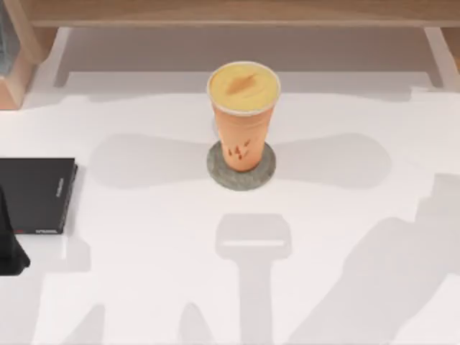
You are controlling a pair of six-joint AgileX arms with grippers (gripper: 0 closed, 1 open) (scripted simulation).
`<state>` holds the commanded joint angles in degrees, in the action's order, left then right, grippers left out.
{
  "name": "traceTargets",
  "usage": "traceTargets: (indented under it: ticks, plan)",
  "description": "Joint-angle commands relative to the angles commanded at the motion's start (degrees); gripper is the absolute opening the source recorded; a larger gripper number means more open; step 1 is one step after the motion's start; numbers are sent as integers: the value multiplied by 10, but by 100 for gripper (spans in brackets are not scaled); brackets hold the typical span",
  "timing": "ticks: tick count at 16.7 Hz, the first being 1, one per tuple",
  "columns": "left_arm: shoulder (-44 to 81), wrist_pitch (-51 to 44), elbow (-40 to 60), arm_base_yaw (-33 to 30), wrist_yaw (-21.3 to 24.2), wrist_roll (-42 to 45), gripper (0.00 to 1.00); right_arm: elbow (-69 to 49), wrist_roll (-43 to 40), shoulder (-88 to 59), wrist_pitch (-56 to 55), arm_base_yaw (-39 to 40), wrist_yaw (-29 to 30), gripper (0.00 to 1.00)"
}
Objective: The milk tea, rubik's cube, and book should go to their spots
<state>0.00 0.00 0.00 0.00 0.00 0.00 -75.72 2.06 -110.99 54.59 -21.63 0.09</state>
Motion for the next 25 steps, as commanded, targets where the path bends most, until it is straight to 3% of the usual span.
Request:
traceTargets:
  ticks: [7,14,18,25]
  plan:
    - [0,0,0,0,0,0,100,-43,-1,20,64,0,0,0]
    - [0,0,0,0,0,0,100,-50,1,26,33,36,28,0]
    - [0,0,0,0,0,0,100,-69,1,46,-75,163,121,0]
    - [0,0,0,0,0,0,100,-118,-9,81,-366,487,295,0]
